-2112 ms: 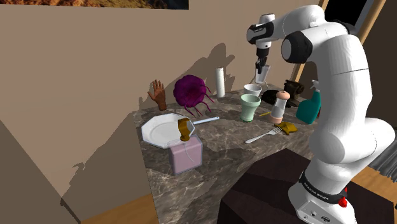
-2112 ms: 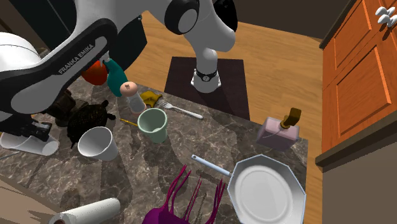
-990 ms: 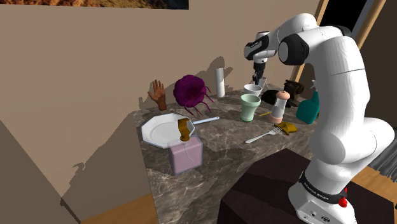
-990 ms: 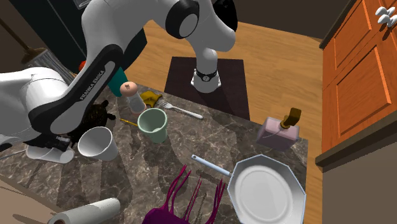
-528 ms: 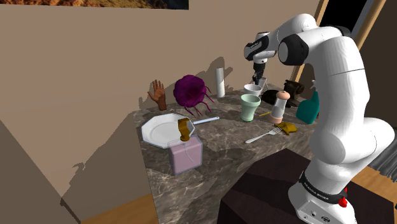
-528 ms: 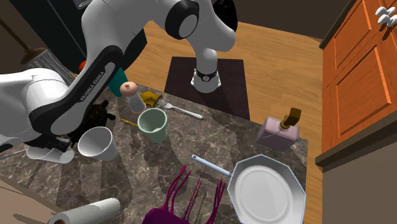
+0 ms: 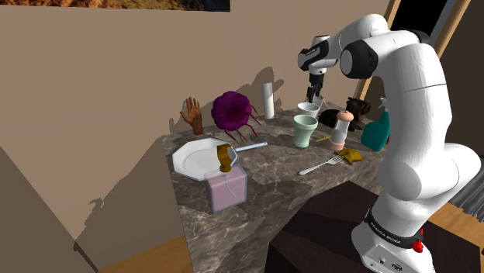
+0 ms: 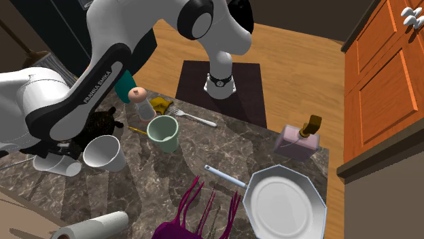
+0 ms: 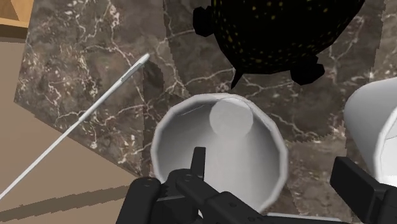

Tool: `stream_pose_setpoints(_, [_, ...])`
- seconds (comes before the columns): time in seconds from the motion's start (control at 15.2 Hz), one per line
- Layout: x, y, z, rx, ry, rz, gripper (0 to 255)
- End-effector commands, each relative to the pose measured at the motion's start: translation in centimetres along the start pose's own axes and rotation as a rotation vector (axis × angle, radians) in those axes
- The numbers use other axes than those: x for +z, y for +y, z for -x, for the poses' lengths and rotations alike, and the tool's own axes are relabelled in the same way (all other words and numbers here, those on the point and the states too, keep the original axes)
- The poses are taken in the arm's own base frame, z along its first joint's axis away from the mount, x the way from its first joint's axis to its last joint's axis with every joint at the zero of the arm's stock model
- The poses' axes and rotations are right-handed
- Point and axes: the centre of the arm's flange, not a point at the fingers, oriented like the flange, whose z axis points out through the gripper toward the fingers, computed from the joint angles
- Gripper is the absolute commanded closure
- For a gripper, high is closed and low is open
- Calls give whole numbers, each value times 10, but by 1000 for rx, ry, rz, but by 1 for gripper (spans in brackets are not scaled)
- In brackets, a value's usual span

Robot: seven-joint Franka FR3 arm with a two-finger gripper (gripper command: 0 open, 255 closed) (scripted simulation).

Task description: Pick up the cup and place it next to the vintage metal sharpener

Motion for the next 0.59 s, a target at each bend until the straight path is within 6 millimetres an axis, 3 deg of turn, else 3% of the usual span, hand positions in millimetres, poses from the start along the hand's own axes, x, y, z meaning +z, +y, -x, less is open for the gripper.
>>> stream_pose_setpoints(0.0, [-24,0,0,0,0,0,0])
stream_pose_setpoints(0.07, [-34,0,0,0,0,0,0])
stream_pose_setpoints(0.53, [-34,0,0,0,0,0,0])
